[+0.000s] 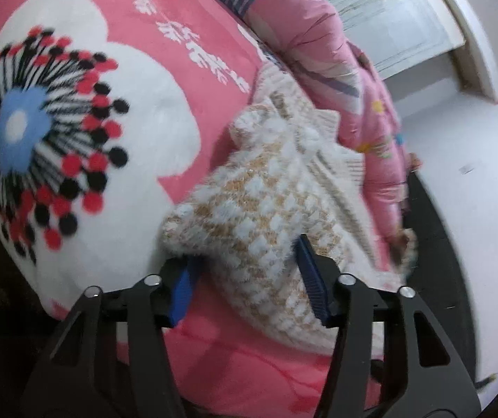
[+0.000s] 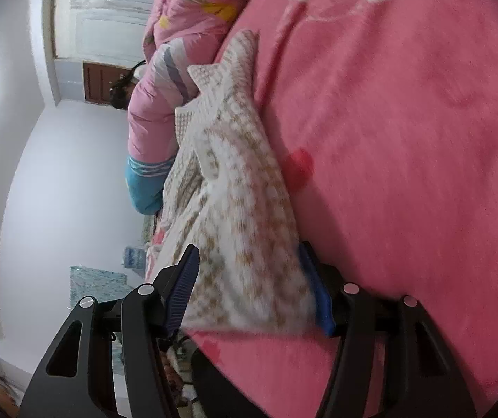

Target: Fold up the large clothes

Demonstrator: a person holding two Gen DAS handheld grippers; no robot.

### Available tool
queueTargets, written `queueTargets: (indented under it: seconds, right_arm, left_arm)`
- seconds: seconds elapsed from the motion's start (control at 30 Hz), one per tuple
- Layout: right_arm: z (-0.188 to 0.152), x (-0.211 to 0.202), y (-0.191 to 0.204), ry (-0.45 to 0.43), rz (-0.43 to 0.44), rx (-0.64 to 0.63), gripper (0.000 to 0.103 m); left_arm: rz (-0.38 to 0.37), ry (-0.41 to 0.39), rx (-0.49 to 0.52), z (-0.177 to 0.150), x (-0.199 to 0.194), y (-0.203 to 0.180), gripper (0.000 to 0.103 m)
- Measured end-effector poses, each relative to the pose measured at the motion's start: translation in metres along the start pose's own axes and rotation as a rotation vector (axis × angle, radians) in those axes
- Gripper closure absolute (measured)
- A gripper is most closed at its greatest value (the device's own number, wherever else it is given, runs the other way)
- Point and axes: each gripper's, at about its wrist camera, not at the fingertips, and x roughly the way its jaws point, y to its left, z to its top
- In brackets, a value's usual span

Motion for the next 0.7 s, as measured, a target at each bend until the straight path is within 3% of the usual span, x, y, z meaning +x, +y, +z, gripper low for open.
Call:
queueTargets:
  seconds: [0.07,0.1,0.13,0.17,0.2,0.27,0.47,0.7]
  right_arm:
    - [0.002,0.005,0.004,-0.017,-0.045,-0.03,0.061]
    - [0.002,0.007,0.008,-0.022,-0.073,-0.048,0.066]
    - [0.003,0.008,0.014,-0.024,-0.11,-0.075,0.079]
    - [0.003,0.007,0.023,-0.031,-0.141,-0.113,0.084]
    - [0.002,0.004,0.035,-0.049,-0.166,-0.161,0.085]
    - [-0.001,-0.007,0.054,-0.089,-0.178,-0.231,0.088]
    - [-0.004,-0.037,0.1,-0.148,-0.143,-0.346,0.09]
    - [-0.03,-0.081,0.105,-0.137,-0.118,-0.378,0.09]
  left_arm:
    - [0.091,-0.019,0.087,-0.001,0.003,-0.018,0.062]
    - [0.129,-0.026,0.131,-0.002,0.003,-0.025,0.071]
    - [0.182,-0.038,0.205,-0.004,0.002,-0.039,0.08]
    - [0.226,-0.054,0.271,-0.007,0.0,-0.052,0.082]
    - [0.286,-0.092,0.367,-0.012,-0.006,-0.072,0.086]
    - [0.335,-0.144,0.467,-0.019,-0.018,-0.094,0.09]
    - [0.324,-0.248,0.552,-0.029,-0.072,-0.127,0.095]
    - [0.23,-0.171,0.514,-0.055,-0.119,-0.118,0.095]
